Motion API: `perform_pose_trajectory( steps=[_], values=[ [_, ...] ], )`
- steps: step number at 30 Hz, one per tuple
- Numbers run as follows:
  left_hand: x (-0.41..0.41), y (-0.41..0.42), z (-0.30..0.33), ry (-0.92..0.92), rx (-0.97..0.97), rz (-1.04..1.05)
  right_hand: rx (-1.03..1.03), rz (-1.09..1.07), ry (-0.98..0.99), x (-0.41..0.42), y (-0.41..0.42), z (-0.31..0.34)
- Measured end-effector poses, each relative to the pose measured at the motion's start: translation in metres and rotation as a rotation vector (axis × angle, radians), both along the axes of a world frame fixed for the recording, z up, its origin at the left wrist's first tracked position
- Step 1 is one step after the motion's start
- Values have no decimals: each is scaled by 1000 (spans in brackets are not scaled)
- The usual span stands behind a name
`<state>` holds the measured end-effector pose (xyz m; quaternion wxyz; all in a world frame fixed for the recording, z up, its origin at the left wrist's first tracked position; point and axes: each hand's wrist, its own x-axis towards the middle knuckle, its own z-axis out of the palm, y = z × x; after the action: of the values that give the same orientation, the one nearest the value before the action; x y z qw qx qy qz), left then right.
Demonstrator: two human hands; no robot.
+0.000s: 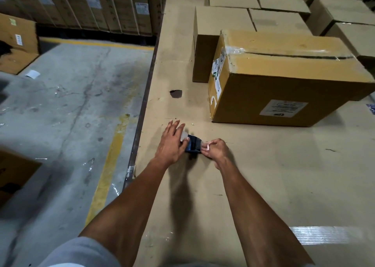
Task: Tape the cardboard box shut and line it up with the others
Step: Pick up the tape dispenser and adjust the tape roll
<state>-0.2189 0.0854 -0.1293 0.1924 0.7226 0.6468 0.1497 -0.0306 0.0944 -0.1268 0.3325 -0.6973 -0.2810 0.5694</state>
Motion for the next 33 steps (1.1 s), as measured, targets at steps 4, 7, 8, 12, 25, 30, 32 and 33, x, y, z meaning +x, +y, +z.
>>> perform_pose_trajectory(
  steps=[4, 7, 8, 12, 25, 30, 32, 33],
  values=[
    [9, -6, 2, 183, 37, -43, -13, -11, 75, 0, 1, 6],
    [8, -14, -7, 283, 83, -103, -32, -26, 114, 1, 7, 1],
    [6, -16, -11, 312, 94, -110, -33, -23, 119, 2, 9, 0],
    [1, -8, -18, 354, 150, -97, -24, 16, 128, 5, 21, -9],
    [-23, 87, -6, 271, 106, -34, -7, 28, 114, -30, 116, -12],
    [-27, 125, -2, 262, 106, -36, 28, 59, 24, -41, 158, -19],
    [-29, 138, -3, 269, 110, -32, 71, 79, -57, -40, 175, -42],
    [-30, 143, -3, 272, 111, -33, 101, 79, -102, -39, 184, -57]
  ],
)
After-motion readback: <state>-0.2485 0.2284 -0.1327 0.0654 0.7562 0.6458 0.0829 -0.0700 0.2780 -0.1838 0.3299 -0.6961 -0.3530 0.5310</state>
